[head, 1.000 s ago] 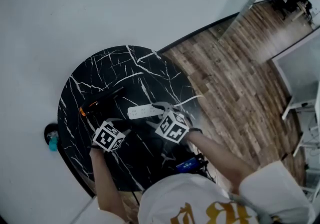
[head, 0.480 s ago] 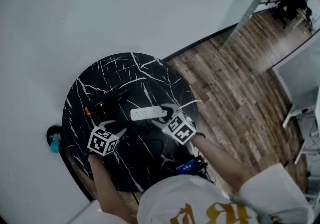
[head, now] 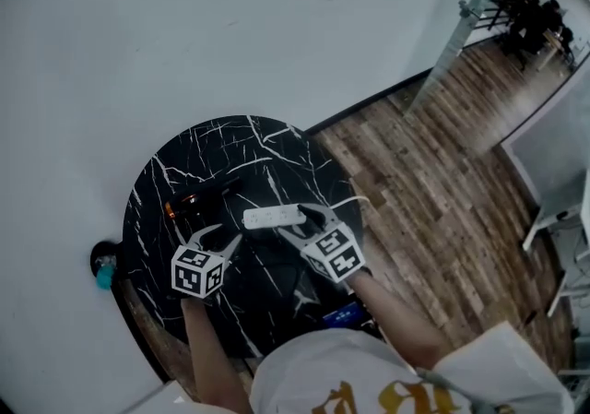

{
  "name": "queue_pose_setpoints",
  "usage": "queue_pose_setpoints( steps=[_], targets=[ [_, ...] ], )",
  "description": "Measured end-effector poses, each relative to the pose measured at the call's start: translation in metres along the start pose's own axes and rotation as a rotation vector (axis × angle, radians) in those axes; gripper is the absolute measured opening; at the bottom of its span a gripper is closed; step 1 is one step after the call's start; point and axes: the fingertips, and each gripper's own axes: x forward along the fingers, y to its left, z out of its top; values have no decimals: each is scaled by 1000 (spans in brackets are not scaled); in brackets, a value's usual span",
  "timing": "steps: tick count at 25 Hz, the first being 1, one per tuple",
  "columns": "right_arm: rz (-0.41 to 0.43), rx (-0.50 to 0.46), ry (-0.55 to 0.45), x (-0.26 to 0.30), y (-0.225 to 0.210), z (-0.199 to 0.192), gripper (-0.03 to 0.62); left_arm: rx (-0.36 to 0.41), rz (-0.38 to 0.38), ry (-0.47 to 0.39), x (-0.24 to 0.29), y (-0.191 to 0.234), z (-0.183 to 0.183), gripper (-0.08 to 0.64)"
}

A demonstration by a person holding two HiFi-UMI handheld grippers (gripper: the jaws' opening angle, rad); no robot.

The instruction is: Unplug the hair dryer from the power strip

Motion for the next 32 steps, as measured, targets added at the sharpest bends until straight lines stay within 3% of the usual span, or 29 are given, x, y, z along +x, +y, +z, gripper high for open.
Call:
queue_pose_setpoints(
  steps=[4,6,8,11,15,20,32],
  targets=[
    [-24,9,-35,-9,6,3,247,-12,15,-74,-8,-10,16,160],
    [-56,-6,-70,-16,7,12,182,-9,67,-127,-16,-10,26,92],
    [-96,-13,-89,-25,9,21,73,-26,108,-193,-25,-10,36,2],
    [-140,-8,-111,-34,7,30,9,-69,147,-302,-39,-11,51,2],
    [-193,39,-161,-49,1,35,3,-89,277,-400,-62,-8,64,2],
    [-241,47,-211,-60,-2,43,3,-76,302,-447,-75,-11,74,2],
    [-253,60,-291,-76,1,74,-2,-40,347,-535,-104,-10,91,2]
  ],
)
